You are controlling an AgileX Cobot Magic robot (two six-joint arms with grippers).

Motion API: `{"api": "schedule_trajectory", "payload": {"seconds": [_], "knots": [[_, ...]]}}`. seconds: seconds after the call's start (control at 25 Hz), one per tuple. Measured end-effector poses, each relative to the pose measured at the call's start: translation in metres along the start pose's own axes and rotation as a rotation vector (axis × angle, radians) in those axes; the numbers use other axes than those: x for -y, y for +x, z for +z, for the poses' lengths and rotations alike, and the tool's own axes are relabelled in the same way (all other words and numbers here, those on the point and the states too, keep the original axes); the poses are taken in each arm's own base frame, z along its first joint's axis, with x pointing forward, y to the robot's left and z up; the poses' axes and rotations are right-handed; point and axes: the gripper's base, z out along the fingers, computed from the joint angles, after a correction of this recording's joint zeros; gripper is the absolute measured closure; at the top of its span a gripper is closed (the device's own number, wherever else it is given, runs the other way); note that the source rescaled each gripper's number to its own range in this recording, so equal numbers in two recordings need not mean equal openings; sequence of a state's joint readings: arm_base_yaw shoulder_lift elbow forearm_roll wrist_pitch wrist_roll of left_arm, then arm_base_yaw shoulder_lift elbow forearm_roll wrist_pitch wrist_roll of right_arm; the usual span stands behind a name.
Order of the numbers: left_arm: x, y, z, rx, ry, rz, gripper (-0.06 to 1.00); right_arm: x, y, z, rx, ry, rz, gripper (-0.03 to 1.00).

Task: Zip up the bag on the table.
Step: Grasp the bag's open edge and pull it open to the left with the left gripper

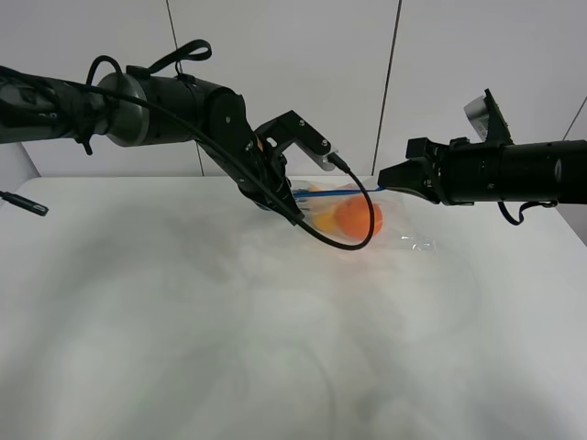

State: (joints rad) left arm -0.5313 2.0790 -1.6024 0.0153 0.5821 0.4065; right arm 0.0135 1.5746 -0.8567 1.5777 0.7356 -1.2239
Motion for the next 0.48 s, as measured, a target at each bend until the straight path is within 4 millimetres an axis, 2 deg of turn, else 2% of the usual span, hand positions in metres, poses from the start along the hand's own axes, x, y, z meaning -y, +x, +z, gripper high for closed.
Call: {"api": "schedule_trajectory", "payload": {"seconds": [0.48], "knots": [[-0.031,0.018,-0.001,-0.087,-0.099,0.008,0.94,0.0,0.0,0.0,0.0,0.0,0.0,0.97]]}}
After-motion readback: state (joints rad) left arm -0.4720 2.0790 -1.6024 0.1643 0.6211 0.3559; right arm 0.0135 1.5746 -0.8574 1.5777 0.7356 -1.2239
